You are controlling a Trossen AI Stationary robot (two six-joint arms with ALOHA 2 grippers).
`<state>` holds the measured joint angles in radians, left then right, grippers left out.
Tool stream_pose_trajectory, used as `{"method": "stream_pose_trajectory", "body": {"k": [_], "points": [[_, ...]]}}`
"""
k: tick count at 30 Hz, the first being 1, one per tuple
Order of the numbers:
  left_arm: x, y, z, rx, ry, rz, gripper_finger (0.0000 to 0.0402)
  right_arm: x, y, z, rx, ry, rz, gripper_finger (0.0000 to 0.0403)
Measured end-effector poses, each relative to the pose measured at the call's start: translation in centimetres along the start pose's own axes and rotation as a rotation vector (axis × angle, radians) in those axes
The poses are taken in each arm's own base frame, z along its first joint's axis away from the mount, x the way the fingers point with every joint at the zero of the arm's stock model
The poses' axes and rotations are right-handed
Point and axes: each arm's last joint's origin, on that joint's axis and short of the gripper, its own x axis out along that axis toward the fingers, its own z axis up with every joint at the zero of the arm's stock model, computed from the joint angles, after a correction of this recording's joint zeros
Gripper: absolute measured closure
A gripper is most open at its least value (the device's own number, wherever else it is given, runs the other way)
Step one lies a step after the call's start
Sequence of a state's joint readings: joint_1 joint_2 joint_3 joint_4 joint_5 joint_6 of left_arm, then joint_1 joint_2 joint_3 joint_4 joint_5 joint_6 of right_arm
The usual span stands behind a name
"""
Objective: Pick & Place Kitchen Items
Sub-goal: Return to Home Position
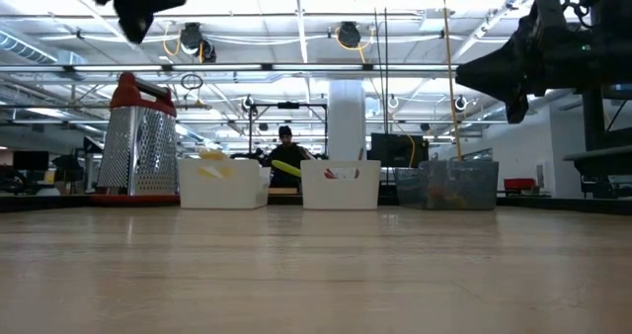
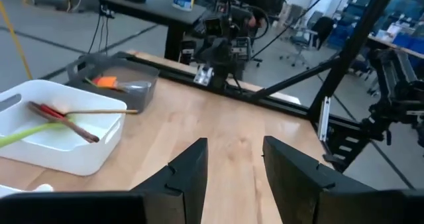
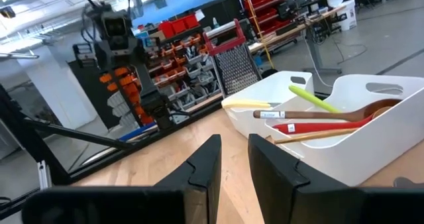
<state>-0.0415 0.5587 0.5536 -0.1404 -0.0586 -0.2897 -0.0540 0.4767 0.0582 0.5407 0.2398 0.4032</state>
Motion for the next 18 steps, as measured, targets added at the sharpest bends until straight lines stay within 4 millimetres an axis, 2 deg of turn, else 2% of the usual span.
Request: {"method": "stream_pose_trajectory", "body": {"k": [10,18], "points": [[-3.1,1.6,-5.2,0.024,-0.081,-0.059,0.0254,-0.2,0.1,0.4,-0.032,-0.035,0.014,0.0334],[-4.8,2.2,-6.9,0.055,-0.094,-0.066,0.0254,-1.2,0.3,1.5,-0.040,-0.124,0.052,0.0334]]}}
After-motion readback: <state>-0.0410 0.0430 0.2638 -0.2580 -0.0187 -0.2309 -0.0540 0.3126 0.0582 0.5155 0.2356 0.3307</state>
